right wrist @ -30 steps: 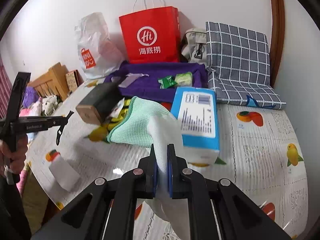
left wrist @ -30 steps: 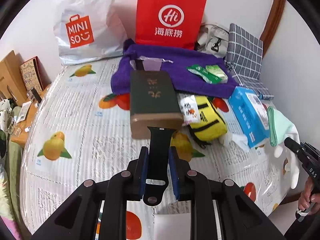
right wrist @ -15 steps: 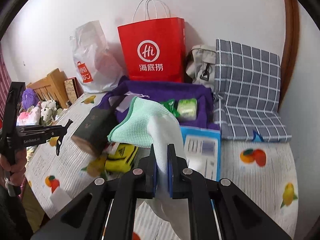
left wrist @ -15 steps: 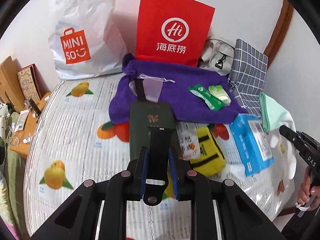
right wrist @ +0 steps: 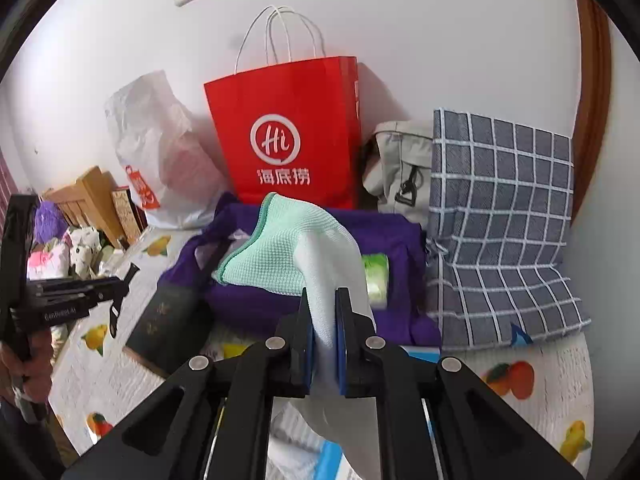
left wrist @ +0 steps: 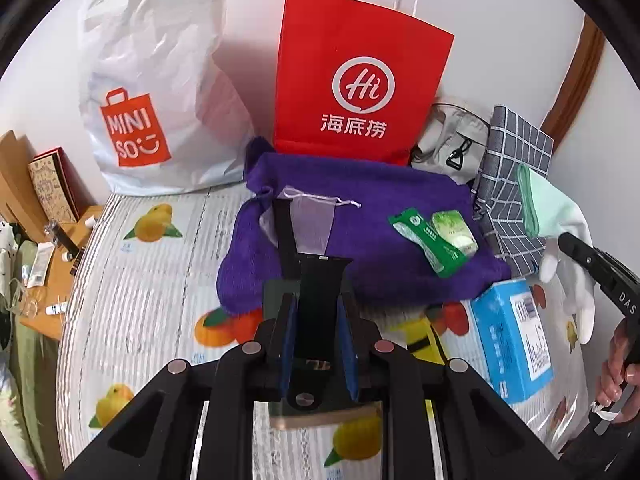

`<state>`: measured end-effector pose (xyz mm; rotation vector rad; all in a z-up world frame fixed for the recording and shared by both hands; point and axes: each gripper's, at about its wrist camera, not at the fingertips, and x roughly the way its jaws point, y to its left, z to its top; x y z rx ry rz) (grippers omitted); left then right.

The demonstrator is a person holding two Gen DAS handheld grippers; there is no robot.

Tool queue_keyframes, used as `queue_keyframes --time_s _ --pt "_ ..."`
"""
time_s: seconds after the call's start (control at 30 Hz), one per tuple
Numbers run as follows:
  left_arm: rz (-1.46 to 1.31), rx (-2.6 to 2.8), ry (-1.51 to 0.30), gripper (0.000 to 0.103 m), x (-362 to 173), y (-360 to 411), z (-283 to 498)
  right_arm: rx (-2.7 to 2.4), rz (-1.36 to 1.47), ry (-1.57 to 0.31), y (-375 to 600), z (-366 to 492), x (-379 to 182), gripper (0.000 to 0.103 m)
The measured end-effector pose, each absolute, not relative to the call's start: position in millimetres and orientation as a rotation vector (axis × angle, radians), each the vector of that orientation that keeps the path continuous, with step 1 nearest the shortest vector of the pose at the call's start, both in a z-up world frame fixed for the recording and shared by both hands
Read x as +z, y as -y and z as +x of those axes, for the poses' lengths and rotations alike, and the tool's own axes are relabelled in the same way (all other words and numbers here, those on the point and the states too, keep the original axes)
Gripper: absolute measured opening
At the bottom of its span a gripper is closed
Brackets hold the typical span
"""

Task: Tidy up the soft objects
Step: 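Carry the glove to the purple towel with the right gripper while the left gripper carries the strap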

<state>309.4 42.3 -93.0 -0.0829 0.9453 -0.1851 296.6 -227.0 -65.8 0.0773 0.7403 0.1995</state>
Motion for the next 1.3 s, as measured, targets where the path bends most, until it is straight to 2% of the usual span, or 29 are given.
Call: queue_keyframes --time_s 0.63,1.3 --pt "-0.068 -0.199 -0.95 0.02 -98.1 -20.8 388.4 0.222 0.069 -0.761 221.9 377.5 -74.8 0.009" --pt "-0.107 -0.229 -1.065 0.02 -150.5 -16.5 450.6 0.242 0.045 -0.945 214.7 444.1 -162.0 0.012"
